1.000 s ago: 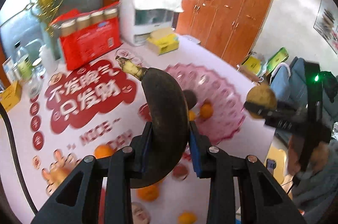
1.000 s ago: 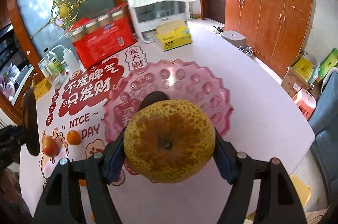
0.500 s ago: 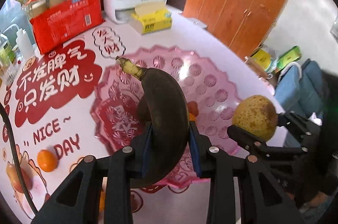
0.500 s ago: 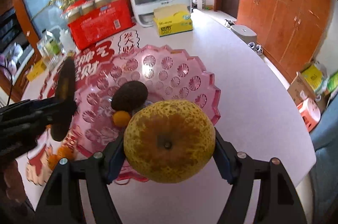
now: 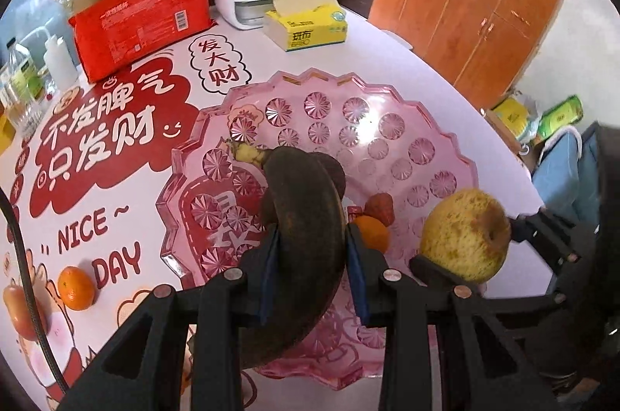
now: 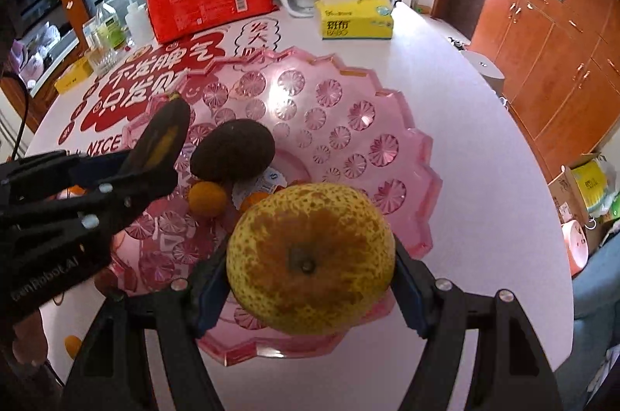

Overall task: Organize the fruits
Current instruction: 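Carry banana and yellow pear into the pink bowl and open both tools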

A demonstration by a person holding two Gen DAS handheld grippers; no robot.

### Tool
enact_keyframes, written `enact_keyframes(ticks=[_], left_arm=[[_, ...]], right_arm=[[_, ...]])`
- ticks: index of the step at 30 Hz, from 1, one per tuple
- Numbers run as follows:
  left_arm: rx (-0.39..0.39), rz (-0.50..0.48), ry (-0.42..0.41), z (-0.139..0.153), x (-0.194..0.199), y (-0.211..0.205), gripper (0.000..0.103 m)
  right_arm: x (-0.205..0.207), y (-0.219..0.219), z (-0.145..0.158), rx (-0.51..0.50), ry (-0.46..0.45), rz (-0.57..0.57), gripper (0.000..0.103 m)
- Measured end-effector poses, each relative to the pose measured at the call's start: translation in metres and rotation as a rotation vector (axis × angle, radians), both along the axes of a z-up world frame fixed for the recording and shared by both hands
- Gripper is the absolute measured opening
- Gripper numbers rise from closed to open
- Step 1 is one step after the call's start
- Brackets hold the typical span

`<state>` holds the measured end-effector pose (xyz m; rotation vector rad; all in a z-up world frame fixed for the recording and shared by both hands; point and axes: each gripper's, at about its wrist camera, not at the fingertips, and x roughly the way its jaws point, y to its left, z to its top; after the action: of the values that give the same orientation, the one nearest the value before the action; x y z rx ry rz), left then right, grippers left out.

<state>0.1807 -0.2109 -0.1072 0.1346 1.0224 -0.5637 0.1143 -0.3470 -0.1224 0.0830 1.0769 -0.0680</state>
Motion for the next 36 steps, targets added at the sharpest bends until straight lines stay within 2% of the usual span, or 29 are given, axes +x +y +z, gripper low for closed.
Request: enact_keyframes(ticks=[6,10,12,14,19,27,36], left_arm=[[-0.009,0.047,0.027,-0.006,0.008,0.000,0.031],[-0.030,0.089,0.082,-0.013,0.017,0.001,0.032],[-0.040,0.102,0.082,-0.012,0.018,0.003,0.038],[-0.034,0.117,0.065,-0.008,0.018,0.004,0.062],[-0.006,0.129,0.021,0.001,0.015,0.004,0.072],[0.013,0.133,0.003,0.009,0.010,0.009,0.078],[0.024,0.149,-0.005,0.017,0.007,0.019,0.080]], right_arm=[[0.008,0.006,-0.014,-0.014,0.040,0.050,0.074],[0.012,0.008,-0.018,0.001,0.054,0.072,0.074],[0.013,0.006,-0.018,0.018,0.054,0.074,0.074],[0.014,0.003,-0.019,0.046,0.054,0.077,0.075],[0.017,0.001,-0.019,0.054,0.060,0.071,0.075],[0.021,-0.009,-0.005,0.065,-0.015,0.019,0.075],[0.025,-0.003,0.014,0.061,-0.054,0.040,0.075]])
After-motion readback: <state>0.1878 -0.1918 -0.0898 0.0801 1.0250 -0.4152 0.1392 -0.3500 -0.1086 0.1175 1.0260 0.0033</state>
